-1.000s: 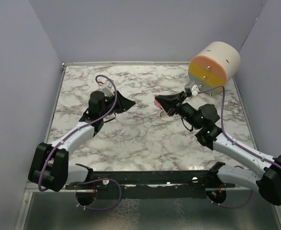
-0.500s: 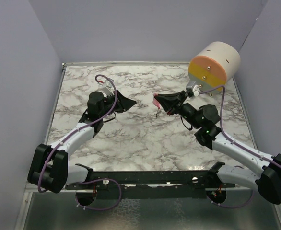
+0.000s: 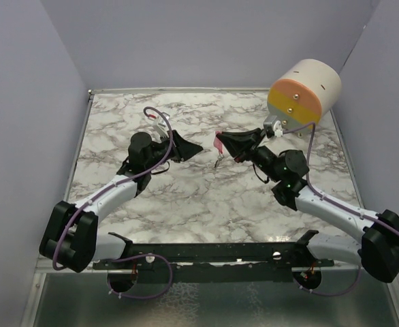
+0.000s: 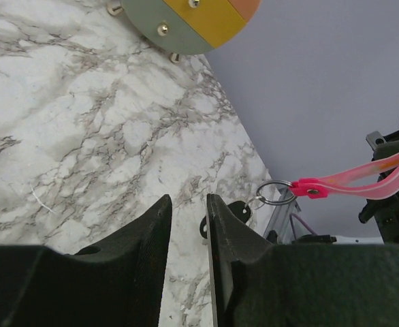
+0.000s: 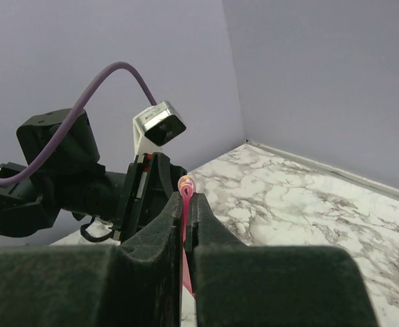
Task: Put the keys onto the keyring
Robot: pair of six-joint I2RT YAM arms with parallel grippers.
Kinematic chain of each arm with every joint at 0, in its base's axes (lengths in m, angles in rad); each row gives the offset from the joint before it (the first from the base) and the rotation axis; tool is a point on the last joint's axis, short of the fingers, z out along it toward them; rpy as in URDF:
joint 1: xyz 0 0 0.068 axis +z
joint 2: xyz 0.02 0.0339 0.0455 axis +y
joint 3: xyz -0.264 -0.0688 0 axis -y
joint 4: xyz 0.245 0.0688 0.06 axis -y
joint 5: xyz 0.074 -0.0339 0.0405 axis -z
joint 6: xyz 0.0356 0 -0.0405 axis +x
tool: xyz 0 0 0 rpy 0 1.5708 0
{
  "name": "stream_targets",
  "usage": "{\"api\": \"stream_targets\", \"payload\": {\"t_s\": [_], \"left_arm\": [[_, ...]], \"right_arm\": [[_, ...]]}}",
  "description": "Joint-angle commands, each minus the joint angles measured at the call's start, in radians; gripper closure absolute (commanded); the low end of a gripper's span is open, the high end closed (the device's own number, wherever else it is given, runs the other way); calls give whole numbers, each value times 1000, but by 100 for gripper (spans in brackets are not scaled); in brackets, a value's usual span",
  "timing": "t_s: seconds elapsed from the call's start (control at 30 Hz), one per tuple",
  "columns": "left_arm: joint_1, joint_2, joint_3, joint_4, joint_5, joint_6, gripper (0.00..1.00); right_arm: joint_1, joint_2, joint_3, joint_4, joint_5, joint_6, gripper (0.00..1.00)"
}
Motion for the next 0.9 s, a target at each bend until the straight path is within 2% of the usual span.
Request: {"api": "stream_targets", "payload": {"t_s": [0.0,0.6,0.87], "left_arm": [[-39,35,23,61,31,-5,70],[-131,144,83,84,-11,-8,69],[-144,147,76,86,-4,12,63]], "right_arm": [[6,31,-11,139,10,30,99],[5,69,0,187,-18,17,99],[4,42,0,149,19,1,99]]}}
